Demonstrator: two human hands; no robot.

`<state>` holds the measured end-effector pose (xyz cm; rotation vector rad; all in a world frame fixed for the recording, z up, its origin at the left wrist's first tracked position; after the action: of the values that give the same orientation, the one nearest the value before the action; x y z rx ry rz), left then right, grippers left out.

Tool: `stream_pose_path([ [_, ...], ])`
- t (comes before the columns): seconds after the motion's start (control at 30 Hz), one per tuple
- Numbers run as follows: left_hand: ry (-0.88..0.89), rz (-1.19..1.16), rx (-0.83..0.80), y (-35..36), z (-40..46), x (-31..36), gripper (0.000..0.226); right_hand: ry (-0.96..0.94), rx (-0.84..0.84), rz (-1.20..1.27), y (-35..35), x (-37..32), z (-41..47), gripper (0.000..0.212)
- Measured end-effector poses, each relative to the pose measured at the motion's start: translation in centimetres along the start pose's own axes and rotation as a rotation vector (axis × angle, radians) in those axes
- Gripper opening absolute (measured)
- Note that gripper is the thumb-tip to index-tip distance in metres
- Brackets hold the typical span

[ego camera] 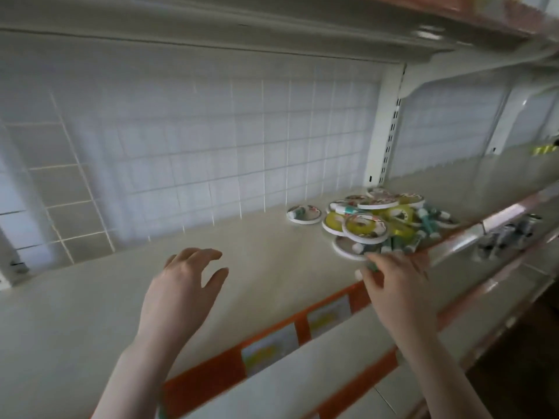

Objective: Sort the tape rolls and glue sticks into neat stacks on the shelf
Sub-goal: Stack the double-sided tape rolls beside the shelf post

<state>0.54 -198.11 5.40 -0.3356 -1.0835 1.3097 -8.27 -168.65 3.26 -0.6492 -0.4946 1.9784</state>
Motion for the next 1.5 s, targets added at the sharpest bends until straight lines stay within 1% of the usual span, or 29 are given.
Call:
stream_pose_path([
  [0.17,0.012,0.012,-0.017,3.8,3.1,4.5,0.025,0.013,-0.013,0.022,1.8,5.2,4.3,0.018],
  [0.3,0.019,0.027,0.002,7.7,4.5,8.4,0.024,-0.014,-0.037,0.110,3.9,9.7,7.4,0.021],
  [0.4,-0.022,0.041,0.029,10.8,5.0,11.5,0.023,-0.083,-0.019,0.204,5.5,13.0,9.3,0.019],
  [0.47,-0.055,0.053,0.056,12.9,5.4,13.6,0.022,-0.158,-0.056,0.250,6.7,14.6,10.7,0.016],
  [0.57,-0.041,0.047,0.042,15.4,5.9,16.8,0.021,-0.237,-0.087,0.302,7.4,16.4,12.9,0.013],
  [0.6,-0.036,0.042,0.035,15.9,6.1,17.7,0.024,-0.254,-0.091,0.324,7.5,16.7,13.7,0.014],
  [0.73,-0.008,0.047,0.015,17.2,6.0,20.3,0.038,-0.389,-0.144,0.414,8.9,16.1,15.3,0.021],
  [0.9,0.039,0.074,-0.097,19.2,5.3,21.6,0.035,-0.551,-0.280,0.398,11.3,14.4,14.9,0.024],
  [1.0,0.086,0.091,-0.116,19.7,5.1,22.3,0.032,-0.609,-0.306,0.403,12.1,14.1,14.9,0.023],
  [1.2,0.119,0.152,-0.138,20.3,5.2,22.4,0.030,-0.624,-0.294,0.425,12.4,14.1,15.2,0.031],
  [1.37,0.141,0.176,-0.157,20.2,5.5,22.5,0.028,-0.631,-0.277,0.466,12.4,14.2,15.4,0.026],
  [1.5,0.146,0.245,-0.102,19.3,5.6,22.5,0.026,-0.623,-0.271,0.515,12.4,14.3,15.4,0.019],
])
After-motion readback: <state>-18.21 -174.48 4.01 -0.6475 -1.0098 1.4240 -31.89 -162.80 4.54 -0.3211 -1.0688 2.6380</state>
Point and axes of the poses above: each hand's wrist, its own z-axis towards the middle knuckle, its own y-axis out of the palm, x = y × z, the point moved 9 cm from there along z, towards the middle knuckle, and after that the axes turned 2 degrees about -y, right-handed, at the moved point
